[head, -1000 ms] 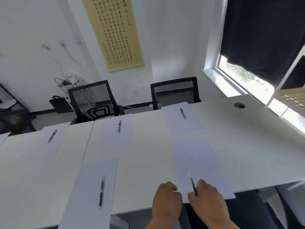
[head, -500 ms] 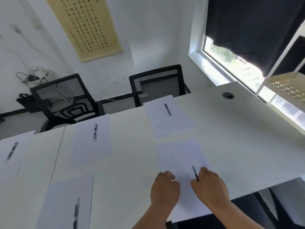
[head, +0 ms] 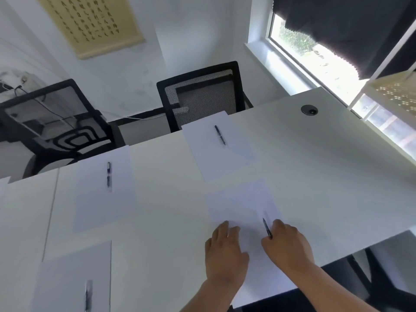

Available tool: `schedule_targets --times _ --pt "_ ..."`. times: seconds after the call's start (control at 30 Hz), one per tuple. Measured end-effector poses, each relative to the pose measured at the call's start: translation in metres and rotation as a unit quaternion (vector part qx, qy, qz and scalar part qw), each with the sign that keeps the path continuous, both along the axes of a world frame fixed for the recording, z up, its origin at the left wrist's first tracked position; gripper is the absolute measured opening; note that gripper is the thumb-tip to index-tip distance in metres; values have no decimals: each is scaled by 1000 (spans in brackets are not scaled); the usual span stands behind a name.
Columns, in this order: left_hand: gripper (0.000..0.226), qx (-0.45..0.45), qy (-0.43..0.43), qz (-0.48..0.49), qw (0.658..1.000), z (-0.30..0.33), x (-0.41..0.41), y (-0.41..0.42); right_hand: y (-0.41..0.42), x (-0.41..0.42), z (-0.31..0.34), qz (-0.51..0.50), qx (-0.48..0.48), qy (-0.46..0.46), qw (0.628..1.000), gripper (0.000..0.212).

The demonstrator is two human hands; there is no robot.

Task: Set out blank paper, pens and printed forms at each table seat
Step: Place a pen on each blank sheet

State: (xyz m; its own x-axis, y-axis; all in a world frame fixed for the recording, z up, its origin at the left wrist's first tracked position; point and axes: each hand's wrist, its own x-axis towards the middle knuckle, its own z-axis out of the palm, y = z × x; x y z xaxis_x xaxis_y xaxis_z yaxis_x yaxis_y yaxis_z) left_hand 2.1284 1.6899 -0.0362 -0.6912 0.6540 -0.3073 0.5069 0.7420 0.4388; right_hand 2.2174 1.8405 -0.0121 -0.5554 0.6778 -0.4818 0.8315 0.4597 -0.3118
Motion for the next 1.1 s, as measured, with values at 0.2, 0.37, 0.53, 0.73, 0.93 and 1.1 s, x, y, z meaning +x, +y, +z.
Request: schedule_targets --times 0.2,0.37,0.53,0.73,0.93,1.1 --pt "81 -10 -32 50 998 -19 -4 4 3 3 -9 -2 7 -16 1000 14" --pt "79 18 -88 94 992 -24 -3 6 2 5 -13 2 8 -9 1000 11" --pt "83 9 -44 58 997 -25 8 2 0 6 -13 5 14 -14 1000 10" --pt "84 -34 -1 29 999 -26 16 -4 -2 5 -10 5 21 -20 1000 14" --pt "68 28 -1 23 999 3 3 -7 0 5 6 28 62 -13 998 28" --pt "68 40 40 52 997 49 -24 -33 -11 -15 48 96 121 3 988 34"
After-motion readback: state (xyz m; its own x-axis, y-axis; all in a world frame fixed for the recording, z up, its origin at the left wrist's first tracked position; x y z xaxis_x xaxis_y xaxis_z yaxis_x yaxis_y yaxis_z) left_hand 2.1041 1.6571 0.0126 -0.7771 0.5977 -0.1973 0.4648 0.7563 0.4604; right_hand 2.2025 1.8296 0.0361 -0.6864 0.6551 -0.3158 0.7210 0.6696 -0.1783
